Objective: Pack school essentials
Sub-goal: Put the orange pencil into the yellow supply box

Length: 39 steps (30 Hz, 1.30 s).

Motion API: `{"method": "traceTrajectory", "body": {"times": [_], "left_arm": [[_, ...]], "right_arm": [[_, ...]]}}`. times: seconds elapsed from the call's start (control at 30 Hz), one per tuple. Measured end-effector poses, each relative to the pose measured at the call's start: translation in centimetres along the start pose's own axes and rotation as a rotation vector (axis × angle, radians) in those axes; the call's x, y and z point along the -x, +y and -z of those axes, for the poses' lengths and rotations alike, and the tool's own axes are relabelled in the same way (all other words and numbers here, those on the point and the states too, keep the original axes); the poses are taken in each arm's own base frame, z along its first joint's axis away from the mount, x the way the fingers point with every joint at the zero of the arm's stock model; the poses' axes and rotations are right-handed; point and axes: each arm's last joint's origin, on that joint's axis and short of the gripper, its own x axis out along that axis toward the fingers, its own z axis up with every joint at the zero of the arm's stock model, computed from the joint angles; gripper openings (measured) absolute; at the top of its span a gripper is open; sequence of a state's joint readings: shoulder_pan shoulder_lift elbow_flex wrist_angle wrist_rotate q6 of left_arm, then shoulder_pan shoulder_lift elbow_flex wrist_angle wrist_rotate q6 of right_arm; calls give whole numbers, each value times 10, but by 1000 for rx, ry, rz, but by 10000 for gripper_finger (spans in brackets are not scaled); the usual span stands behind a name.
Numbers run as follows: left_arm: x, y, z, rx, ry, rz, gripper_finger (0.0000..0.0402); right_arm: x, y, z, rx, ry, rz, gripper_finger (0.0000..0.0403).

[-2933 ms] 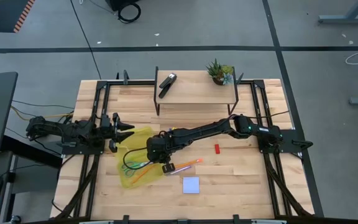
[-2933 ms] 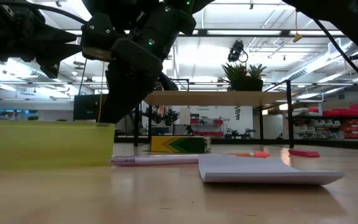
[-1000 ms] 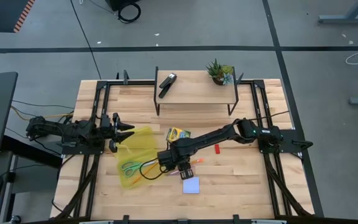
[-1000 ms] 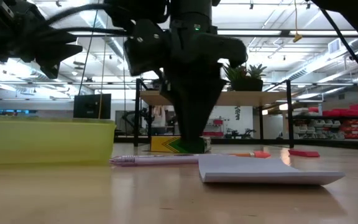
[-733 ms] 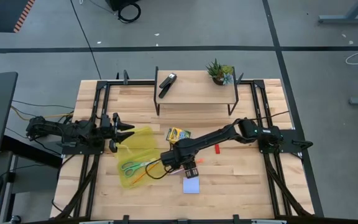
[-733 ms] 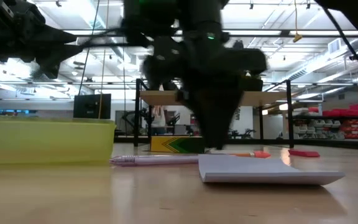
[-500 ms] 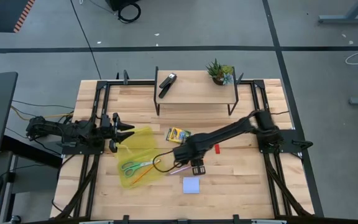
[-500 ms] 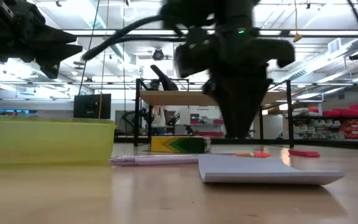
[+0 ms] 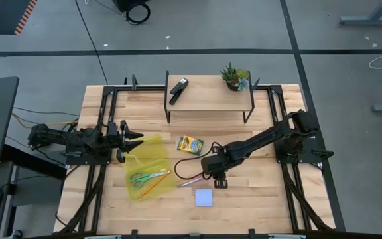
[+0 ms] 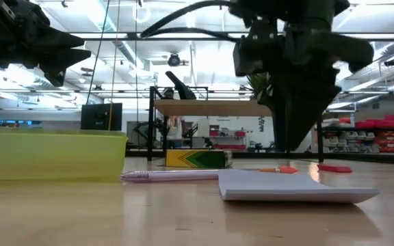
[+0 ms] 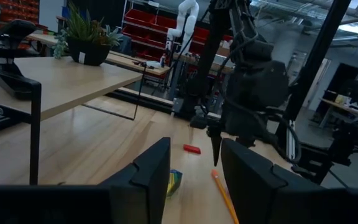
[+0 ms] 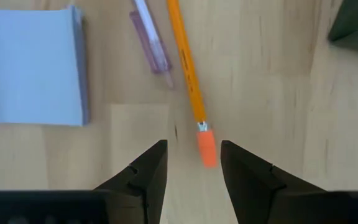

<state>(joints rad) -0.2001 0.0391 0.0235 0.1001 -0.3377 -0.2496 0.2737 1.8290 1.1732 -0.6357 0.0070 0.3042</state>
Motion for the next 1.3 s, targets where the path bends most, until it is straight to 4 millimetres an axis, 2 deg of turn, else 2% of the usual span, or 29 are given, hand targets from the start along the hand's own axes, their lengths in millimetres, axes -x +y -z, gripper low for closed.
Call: {"method": "traceTrajectory", "body": {"times": [0.23, 0.47, 0.8, 1.13, 1.3], "left_arm": [[0, 0, 0, 1, -1, 0, 147], [0, 0, 0, 1, 0, 0, 153], [0, 0, 0, 1, -1, 0, 147], [0, 0, 0, 0, 0, 1, 149], [0, 0, 0, 1, 0, 0, 145]], "right_arm": [[-16, 1, -6, 22, 35, 38, 156], [-20, 1, -7, 55, 53, 63, 154], [-23, -1, -3, 65, 63, 65, 107], [-28, -1, 1, 64, 49, 49, 97], [-28, -1, 1, 64, 53, 40, 71]]}}
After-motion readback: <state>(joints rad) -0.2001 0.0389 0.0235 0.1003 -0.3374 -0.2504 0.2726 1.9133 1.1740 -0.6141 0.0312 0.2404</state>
